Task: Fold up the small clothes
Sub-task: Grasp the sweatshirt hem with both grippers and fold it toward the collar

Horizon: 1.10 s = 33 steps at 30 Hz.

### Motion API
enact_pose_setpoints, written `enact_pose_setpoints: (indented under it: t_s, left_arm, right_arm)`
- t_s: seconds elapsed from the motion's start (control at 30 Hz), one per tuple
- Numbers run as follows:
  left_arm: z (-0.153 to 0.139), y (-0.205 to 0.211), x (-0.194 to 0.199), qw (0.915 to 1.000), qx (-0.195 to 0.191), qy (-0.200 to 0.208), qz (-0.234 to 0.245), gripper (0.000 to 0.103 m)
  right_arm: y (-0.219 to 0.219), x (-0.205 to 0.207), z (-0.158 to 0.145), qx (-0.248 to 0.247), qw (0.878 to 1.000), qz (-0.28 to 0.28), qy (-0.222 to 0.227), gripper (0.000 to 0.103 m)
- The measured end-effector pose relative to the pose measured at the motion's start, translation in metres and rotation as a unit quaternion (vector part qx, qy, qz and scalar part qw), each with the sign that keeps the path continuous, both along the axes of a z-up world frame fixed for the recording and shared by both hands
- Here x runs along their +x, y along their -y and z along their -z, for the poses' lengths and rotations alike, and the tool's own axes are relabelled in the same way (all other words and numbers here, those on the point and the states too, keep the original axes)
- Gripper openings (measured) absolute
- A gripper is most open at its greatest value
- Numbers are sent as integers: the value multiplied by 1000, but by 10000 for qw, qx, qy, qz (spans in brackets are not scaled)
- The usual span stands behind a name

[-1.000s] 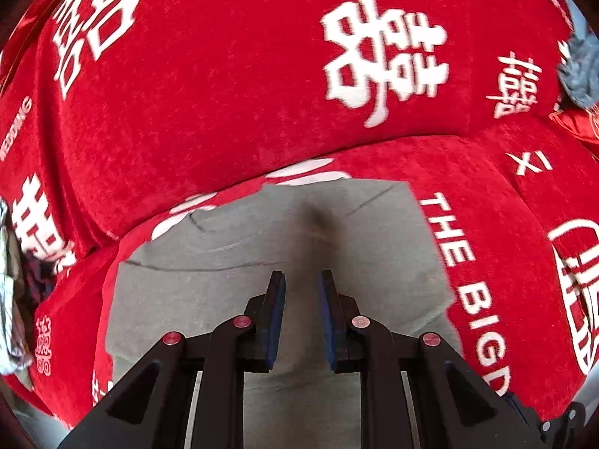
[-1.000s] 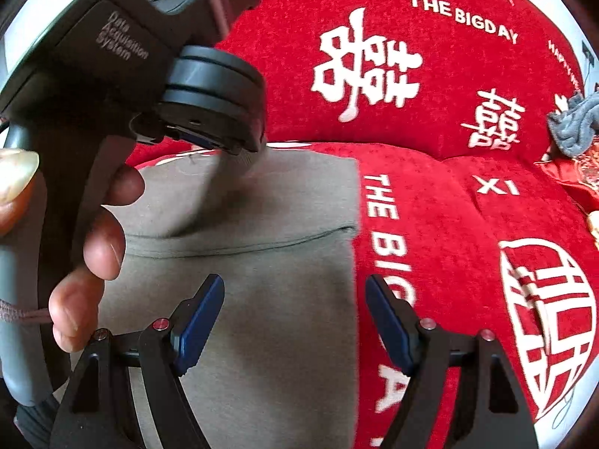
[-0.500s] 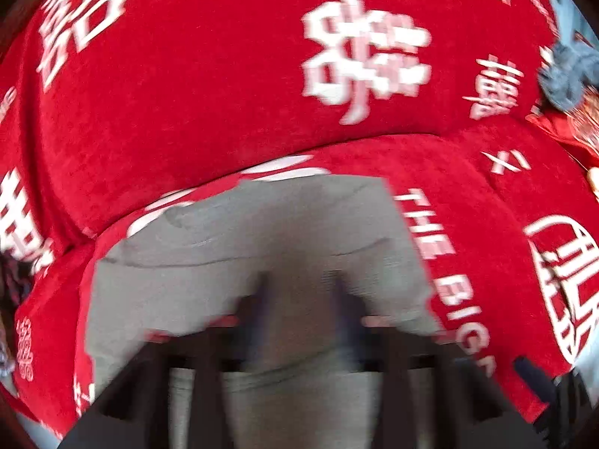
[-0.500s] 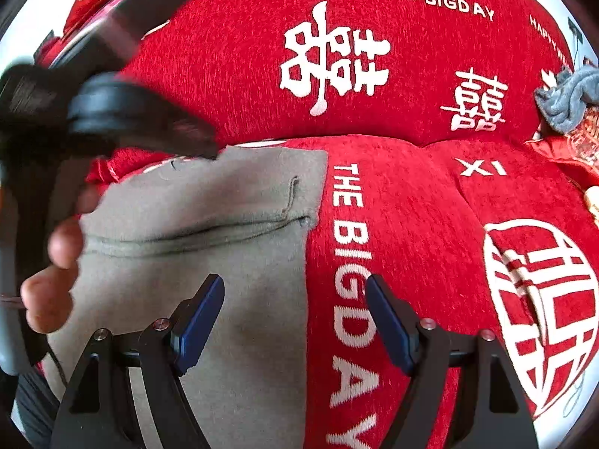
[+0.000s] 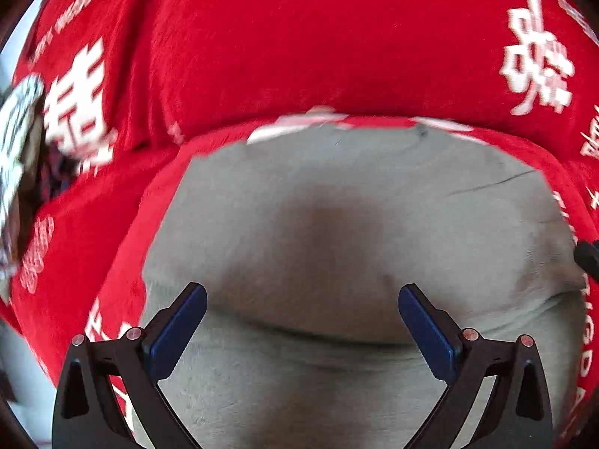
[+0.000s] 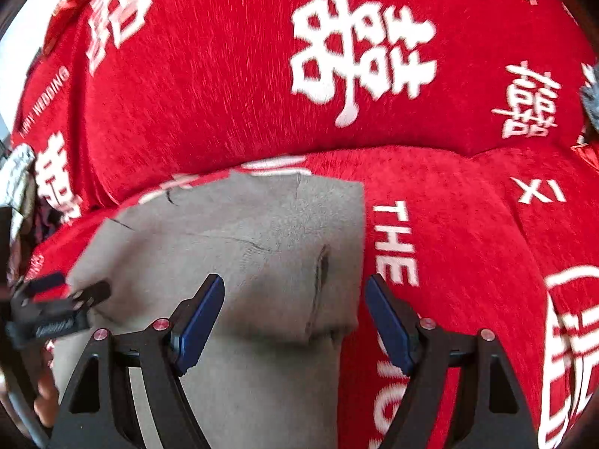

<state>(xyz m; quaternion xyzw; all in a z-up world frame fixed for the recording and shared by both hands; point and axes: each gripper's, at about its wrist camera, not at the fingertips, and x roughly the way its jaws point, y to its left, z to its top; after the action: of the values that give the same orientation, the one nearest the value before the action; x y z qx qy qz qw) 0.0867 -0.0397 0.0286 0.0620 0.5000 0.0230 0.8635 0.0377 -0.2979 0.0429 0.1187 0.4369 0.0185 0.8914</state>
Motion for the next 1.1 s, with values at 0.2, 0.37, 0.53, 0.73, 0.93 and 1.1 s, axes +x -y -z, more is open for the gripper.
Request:
enact_pose_setpoints:
  t_s: [0.2,0.37,0.53,0.73,0.93,1.1]
  left_arm:
    - [20,-28,-9,9989,-414,16,-214,103]
    - [20,-37,-22,9979,-587,194,-201,103]
    - [28,-36,-32,9980,-574,265,-75,103]
    - [30,-43,-33,9961,-835,271,-75,103]
    - [21,-53,-45,9949,-971,259,-44,103]
    - [24,-62,-56,9944,-1042,168,-57,103]
  right_arm:
    - [-30,31,27,-504,9968,-511,-354,7]
    - [-29,22,8,-538,9980,-344,17,7]
    - [-20,8,-2,-735,9970,-41,245,7]
    - [-20,9,18,-847,9964,40,-73,7]
    - [-12,5,10,-892,9952,341,-209,42]
    - [-25,-27,-19,-832,9956,418,128,59]
